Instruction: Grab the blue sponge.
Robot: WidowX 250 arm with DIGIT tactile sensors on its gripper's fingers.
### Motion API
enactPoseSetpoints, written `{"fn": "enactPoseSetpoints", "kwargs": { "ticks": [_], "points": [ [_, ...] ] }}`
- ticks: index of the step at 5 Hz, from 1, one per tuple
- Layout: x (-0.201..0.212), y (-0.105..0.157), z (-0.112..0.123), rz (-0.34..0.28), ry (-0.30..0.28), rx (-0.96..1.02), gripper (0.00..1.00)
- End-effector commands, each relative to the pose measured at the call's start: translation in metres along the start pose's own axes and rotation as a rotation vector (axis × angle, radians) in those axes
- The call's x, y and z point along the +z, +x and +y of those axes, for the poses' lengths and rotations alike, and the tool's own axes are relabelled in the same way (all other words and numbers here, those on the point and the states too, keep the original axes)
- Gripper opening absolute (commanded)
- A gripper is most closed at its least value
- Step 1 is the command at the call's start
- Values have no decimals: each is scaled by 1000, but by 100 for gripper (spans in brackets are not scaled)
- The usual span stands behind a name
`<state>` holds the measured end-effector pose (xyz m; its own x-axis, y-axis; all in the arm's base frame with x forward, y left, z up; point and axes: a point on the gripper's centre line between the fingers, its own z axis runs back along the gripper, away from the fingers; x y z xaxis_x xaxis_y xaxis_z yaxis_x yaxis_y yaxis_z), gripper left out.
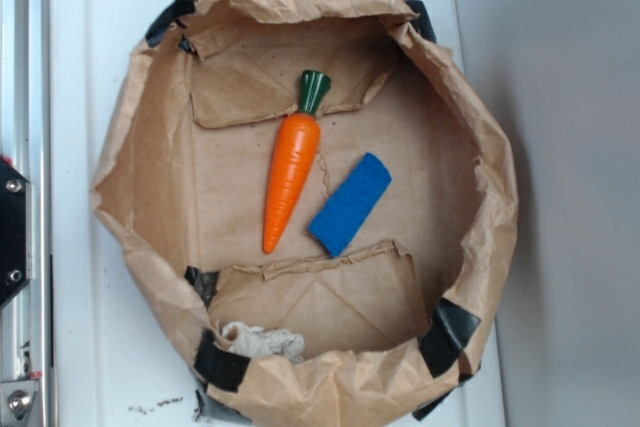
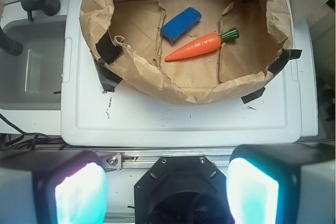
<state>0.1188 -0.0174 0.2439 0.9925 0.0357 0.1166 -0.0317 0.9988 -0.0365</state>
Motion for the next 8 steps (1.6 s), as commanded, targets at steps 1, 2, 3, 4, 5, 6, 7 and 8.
{"fn": "enactPoseSetpoints", "kwargs": {
  "ticks": [1,2,3,4,5,6,7,8],
  "points": [
    [0,0,0,0,0,0,100],
    [15,-48,4,-12,-4,81,100],
    [14,-43,1,8,7,127,100],
    [9,-24,-1,16,21,139,100],
    [9,-24,-1,16,21,139,100],
    [9,-24,-1,16,21,139,100],
    [9,-24,-1,16,21,139,100],
    [9,-24,-1,16,21,139,100]
  ]
}}
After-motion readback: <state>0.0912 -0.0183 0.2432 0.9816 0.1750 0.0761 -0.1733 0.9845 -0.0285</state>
